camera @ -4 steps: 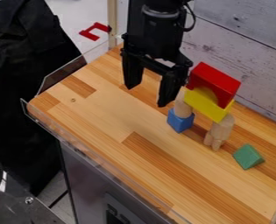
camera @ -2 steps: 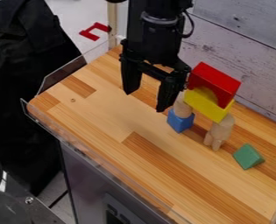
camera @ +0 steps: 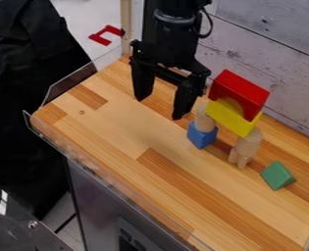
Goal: Move the something on the played
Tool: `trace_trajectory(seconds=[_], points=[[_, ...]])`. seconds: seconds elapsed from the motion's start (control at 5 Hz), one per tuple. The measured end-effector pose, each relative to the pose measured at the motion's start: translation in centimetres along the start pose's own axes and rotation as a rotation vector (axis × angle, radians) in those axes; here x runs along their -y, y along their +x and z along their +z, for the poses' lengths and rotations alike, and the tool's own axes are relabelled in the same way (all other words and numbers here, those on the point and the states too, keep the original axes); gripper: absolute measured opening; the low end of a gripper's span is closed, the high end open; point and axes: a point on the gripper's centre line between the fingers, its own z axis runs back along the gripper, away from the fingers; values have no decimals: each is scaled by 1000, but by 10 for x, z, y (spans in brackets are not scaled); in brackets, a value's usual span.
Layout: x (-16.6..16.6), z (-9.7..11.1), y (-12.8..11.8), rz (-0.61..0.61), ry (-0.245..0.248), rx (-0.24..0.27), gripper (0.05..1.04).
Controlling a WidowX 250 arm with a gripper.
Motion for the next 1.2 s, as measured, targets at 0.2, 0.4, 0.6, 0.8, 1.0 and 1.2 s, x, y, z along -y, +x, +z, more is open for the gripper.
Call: trace_trajectory(seconds=[0.2,0.4,0.6,0.8,1.0,1.2], points=[[-7,12,9,26,15,27,999],[-13,24,18,41,35,56,999],[-22,33,29,84,25,89,999],[-29,28,43,123,14,78,999],[-27,19,53,129,-8,68,999],[-22,-1,65,131,-51,43,999]])
